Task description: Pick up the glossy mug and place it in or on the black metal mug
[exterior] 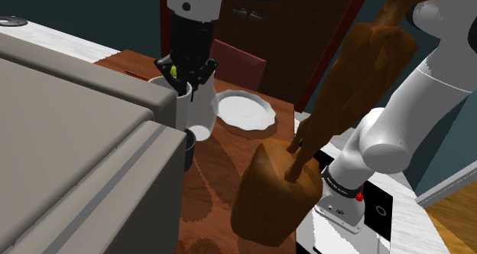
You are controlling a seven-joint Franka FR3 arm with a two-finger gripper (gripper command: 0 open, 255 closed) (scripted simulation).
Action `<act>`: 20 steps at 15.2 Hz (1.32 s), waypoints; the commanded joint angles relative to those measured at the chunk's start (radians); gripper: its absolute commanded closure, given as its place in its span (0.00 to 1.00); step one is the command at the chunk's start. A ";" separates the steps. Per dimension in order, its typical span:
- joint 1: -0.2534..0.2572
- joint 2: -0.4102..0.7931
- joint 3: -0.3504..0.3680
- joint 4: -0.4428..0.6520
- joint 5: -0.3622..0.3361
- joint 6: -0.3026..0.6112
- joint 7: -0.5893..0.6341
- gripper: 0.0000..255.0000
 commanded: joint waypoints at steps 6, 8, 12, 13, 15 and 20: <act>0.003 0.014 0.003 -0.079 -0.005 0.092 0.001 1.00; 0.003 0.019 0.004 -0.100 -0.008 0.118 0.002 1.00; 0.005 0.034 0.006 -0.140 -0.015 0.171 0.005 1.00; 0.005 0.039 0.006 -0.149 -0.017 0.184 0.006 1.00; 0.005 0.038 0.006 -0.149 -0.017 0.184 0.006 1.00; 0.005 0.039 0.006 -0.149 -0.017 0.184 0.006 1.00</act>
